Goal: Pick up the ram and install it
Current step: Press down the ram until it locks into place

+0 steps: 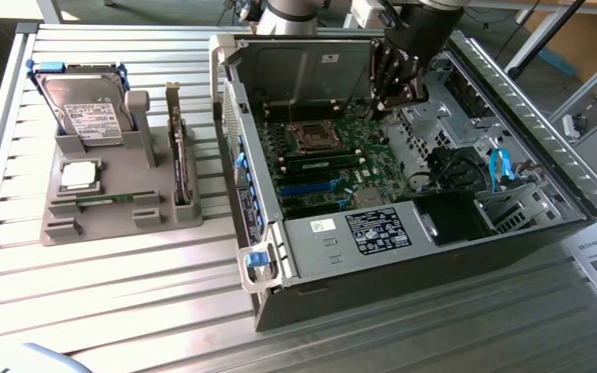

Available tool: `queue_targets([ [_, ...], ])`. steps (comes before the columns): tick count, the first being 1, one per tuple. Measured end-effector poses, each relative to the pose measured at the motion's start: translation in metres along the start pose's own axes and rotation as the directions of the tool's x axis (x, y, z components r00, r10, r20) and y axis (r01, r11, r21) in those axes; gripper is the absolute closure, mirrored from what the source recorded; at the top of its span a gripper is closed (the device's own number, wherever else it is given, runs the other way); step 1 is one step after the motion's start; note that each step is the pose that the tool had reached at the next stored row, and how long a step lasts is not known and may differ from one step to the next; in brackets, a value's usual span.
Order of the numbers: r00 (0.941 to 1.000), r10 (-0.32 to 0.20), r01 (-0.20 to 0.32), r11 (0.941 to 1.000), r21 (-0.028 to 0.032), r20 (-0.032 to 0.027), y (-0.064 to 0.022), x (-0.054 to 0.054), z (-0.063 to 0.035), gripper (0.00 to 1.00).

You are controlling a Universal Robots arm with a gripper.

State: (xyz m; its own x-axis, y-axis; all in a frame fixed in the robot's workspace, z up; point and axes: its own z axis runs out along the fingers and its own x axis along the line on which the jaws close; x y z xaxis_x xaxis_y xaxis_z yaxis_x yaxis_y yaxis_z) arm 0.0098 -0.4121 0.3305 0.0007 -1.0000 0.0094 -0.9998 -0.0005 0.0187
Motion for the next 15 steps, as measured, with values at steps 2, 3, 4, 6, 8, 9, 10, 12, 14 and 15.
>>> queue_targets([
  [2,1.0,0.0,0.0,1.0,0.0,0.0,-0.0001,0.0,0.0031,0.9],
  [3,1.0,0.0,0.0,1.0,0.0,0.0,-0.0003,0.0,0.0052,0.9],
  [4,1.0,0.0,0.0,1.0,0.0,0.0,-0.0004,0.0,0.0069,0.9],
  [6,1.0,0.0,0.0,1.0,0.0001,0.0001,-0.0005,0.0,0.0104,0.9],
  [8,1.0,0.0,0.0,1.0,0.0001,0.0,-0.0006,0.0,0.014,0.9],
  [9,1.0,0.0,0.0,1.0,0.0001,0.0,-0.0007,0.0,0.0159,0.9],
  [10,1.0,0.0,0.0,1.0,0.0,0.0,-0.0007,0.0,0.0177,0.9],
  [12,1.0,0.0,0.0,1.0,0.0,-0.0001,-0.0008,0.0,0.0213,0.9],
  [14,1.0,0.0,0.0,1.0,0.0,0.0,-0.0009,0.0,0.0248,0.9],
  [15,1.0,0.0,0.0,1.0,0.0,0.0,-0.001,0.0,0.0263,0.9],
])
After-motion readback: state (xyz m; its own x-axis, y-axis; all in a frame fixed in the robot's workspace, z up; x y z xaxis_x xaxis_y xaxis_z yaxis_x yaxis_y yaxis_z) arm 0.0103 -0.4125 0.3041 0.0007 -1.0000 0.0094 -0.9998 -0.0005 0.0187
